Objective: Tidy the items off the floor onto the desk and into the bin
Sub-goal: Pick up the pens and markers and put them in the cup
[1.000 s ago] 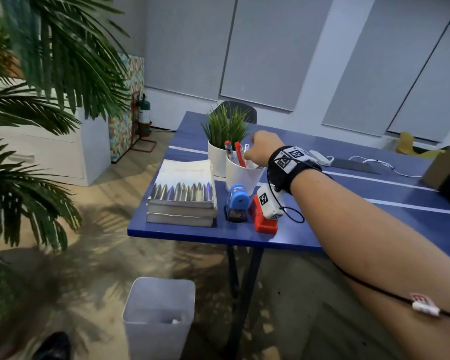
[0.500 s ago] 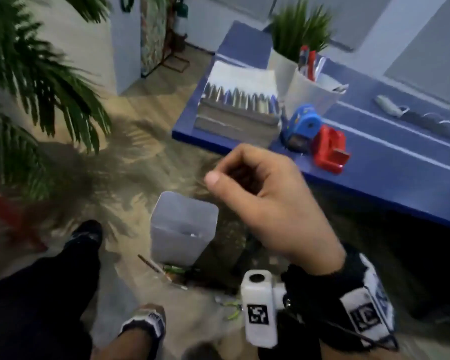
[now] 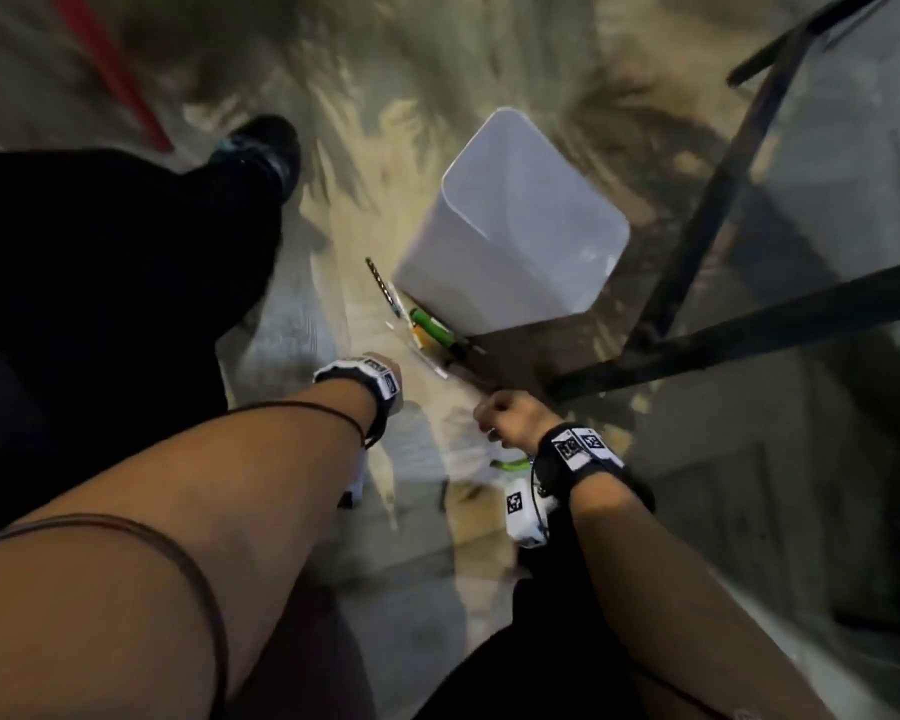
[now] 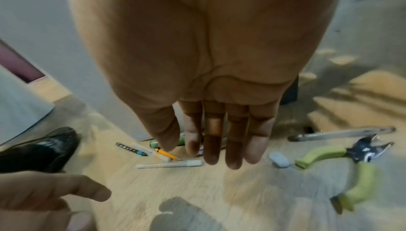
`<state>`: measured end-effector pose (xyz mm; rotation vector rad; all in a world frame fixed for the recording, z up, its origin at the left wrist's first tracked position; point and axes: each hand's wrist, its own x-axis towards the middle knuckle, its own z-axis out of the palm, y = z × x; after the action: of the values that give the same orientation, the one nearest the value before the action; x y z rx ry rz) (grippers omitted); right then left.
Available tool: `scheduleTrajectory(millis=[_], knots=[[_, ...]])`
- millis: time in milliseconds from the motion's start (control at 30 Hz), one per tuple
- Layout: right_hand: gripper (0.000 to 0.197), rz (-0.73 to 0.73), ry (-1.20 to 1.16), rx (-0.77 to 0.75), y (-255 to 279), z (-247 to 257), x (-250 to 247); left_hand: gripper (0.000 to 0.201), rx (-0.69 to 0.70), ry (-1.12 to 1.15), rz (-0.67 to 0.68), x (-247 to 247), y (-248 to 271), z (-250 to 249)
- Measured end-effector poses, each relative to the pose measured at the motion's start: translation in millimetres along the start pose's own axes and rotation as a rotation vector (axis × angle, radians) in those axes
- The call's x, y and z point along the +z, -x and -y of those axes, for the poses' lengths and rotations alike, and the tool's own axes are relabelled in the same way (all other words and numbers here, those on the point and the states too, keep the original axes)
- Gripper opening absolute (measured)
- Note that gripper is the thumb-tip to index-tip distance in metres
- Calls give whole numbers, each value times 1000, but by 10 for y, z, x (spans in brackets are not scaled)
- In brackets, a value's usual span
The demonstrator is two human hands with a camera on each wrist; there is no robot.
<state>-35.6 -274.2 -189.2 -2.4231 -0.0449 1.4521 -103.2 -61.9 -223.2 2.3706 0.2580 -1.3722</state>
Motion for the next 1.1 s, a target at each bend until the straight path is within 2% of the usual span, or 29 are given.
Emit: scheduleTrajectory(millis=[67, 133, 267, 367, 500, 600, 633, 700, 767, 833, 967, 1100], knots=[[12, 0, -51, 60, -310, -110, 82, 42, -31, 46, 10, 69, -289, 24], [10, -24, -77, 61, -624, -163, 123, 38, -55, 145, -82, 139, -591, 46], [26, -117, 37, -27, -1134, -26, 91, 72, -29, 173, -228, 135, -1078, 86], [28, -146, 121, -144, -1349, 160, 119, 76, -26, 182, -257, 113, -1352, 66], [31, -146, 238, -184, -1556, 212, 357, 79, 17, 133, -167, 285, -1821, 171], [40, -122, 368, -135, -1648, 167, 507, 75, -27, 211, -97, 833, -2646, 469], [40, -127, 416, -116, -1633, 147, 549, 73, -59, 220, -75, 848, -2580, 489], [37, -150, 469, -82, -1583, 63, 650, 62, -81, 258, -76, 678, -2022, 447], [32, -204, 474, -91, -1483, -55, 758, 39, -91, 235, -115, 498, -1524, 386], [25, -270, 446, -128, -1401, -173, 847, 37, -137, 261, -151, 483, -1306, 388], [22, -286, 404, -114, -1252, -255, 936, 32, -203, 224, -214, 575, -1139, 385], [33, -357, 196, -69, -1119, -346, 981, 40, -180, 306, -263, 641, -1019, 371]])
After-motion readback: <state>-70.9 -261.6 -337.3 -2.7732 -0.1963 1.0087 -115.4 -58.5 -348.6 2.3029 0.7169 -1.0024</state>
